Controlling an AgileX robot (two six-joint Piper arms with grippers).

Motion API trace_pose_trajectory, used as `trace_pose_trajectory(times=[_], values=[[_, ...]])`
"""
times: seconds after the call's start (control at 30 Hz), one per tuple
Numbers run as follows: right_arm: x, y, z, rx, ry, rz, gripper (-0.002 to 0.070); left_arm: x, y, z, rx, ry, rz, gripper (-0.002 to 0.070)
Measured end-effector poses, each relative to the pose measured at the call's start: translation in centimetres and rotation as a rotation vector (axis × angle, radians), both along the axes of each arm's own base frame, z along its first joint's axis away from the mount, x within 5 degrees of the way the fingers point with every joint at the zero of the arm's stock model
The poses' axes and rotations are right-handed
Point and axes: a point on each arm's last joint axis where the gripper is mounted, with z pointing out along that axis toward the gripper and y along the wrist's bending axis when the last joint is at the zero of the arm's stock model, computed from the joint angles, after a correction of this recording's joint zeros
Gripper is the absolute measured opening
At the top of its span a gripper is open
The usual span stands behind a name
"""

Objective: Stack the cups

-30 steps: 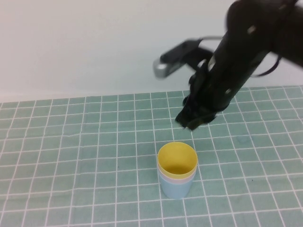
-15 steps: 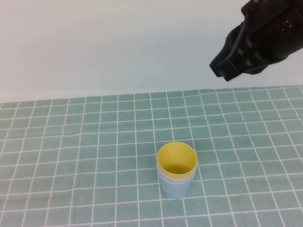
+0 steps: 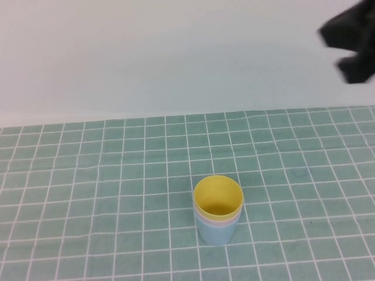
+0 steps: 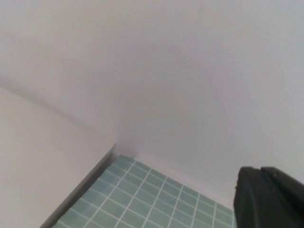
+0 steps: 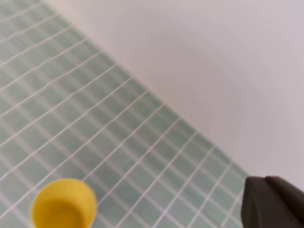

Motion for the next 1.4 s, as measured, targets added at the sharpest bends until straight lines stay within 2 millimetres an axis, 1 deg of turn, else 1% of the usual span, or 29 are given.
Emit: trace_pose_trajectory(times=[0.07,0.13,0.23,0.3,0.4,0.5,0.63,0.67,0.73,0.83,0.97,1.0,1.07,1.2,1.4], values=[[-1.1,-1.9,-0.8,0.028,-0.044,-0.037,-0.0001,0.4,0.0,-0.4,0.003,0.017,0.004,-0.0001],[-2.2,-3.8,-1.9,0.060,-0.068,-0.085,-0.0001,0.7,-0.1,-0.3,0.016,-0.006,-0.009,-0.0001],[-4.4,-6.9,-4.7,0.112,-0.052,-0.183,-0.0001,1.5,-0.3,-0.1,0.057,-0.075,-0.039,-0.0001],[-6.4,-9.0,-6.8,0.141,-0.054,-0.264,-0.0001,2.4,-0.6,-0.3,0.092,-0.116,-0.066,-0.0001],[-9.6,-11.4,-9.9,0.171,-0.100,-0.378,-0.0001,4.4,-1.0,-1.7,0.115,-0.137,-0.121,-0.0001],[-12.4,-12.8,-12.7,0.202,-0.187,-0.463,-0.0001,6.5,-1.5,-4.2,0.104,-0.078,-0.195,-0.0001],[-15.5,-13.5,-17.2,0.241,-0.256,-0.533,-0.0001,9.2,-2.7,-8.5,0.143,0.029,-0.341,-0.0001],[-16.2,-13.6,-18.0,0.247,-0.275,-0.541,-0.0001,9.8,-3.0,-9.6,0.164,0.040,-0.376,-0.0001],[-17.1,-13.6,-20.5,0.251,-0.276,-0.549,-0.0001,10.7,-3.4,-11.7,0.202,0.058,-0.417,-0.0001],[-17.7,-13.6,-23.9,0.245,-0.254,-0.552,-0.0001,11.6,-3.4,-14.4,0.222,0.073,-0.418,-0.0001],[-18.0,-13.6,-27.0,0.237,-0.218,-0.555,-0.0001,12.4,-3.1,-18.0,0.243,0.141,-0.400,-0.0001],[-18.1,-13.6,-27.6,0.234,-0.207,-0.558,-0.0001,12.4,-3.1,-18.5,0.247,0.157,-0.401,-0.0001],[-18.1,-13.6,-28.2,0.231,-0.192,-0.563,-0.0001,12.3,-3.2,-19.1,0.279,0.252,-0.426,-0.0001],[-18.1,-13.6,-28.2,0.239,-0.197,-0.564,-0.0001,12.1,-3.3,-20.1,0.284,0.358,-0.456,-0.0001],[-18.2,-13.6,-28.2,0.243,-0.194,-0.564,-0.0001,12.1,-3.2,-20.1,0.310,0.362,-0.448,-0.0001]])
